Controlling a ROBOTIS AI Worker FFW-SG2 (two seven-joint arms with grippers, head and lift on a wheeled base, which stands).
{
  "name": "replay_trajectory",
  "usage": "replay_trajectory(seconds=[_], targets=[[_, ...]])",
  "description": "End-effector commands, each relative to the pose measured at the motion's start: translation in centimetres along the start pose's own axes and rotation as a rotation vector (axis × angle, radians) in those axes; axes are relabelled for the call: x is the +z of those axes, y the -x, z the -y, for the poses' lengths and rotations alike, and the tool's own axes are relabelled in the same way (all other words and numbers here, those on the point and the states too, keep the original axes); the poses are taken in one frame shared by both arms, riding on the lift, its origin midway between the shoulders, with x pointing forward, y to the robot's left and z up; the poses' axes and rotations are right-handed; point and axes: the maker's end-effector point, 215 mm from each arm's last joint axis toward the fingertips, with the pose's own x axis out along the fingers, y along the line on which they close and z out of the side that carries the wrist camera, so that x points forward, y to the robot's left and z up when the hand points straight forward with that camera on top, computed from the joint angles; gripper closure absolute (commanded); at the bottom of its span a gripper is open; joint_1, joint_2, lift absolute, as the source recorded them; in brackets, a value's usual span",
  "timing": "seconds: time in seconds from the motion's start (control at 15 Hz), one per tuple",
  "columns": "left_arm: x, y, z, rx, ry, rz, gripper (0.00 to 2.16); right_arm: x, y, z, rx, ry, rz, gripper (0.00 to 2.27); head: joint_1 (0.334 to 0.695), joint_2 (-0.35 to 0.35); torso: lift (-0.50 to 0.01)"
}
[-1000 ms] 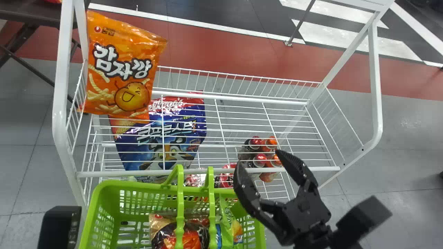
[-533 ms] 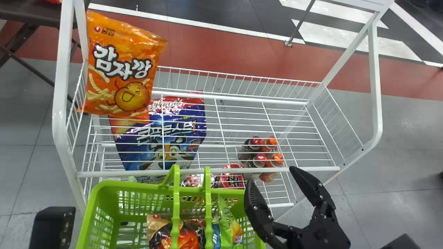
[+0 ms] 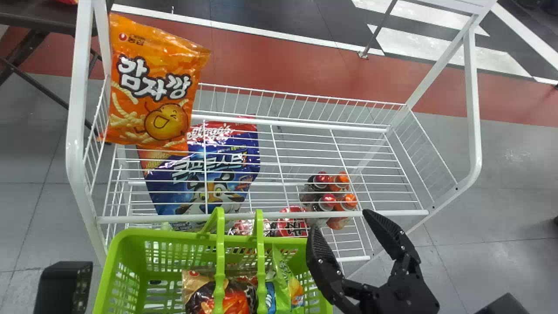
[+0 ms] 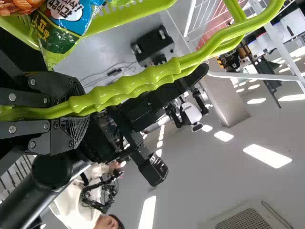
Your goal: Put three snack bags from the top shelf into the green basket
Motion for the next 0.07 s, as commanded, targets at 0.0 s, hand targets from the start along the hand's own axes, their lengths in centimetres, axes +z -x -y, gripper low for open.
replay_trajectory(seconds=[0.0], targets=[[-0.05,0.03,0.03,0.001,0.0,-0.001,1.51,-0.06,0.02,0.19,-0.004,-0.005,-0.001,0.06,0.695,-0.35,-0.045]])
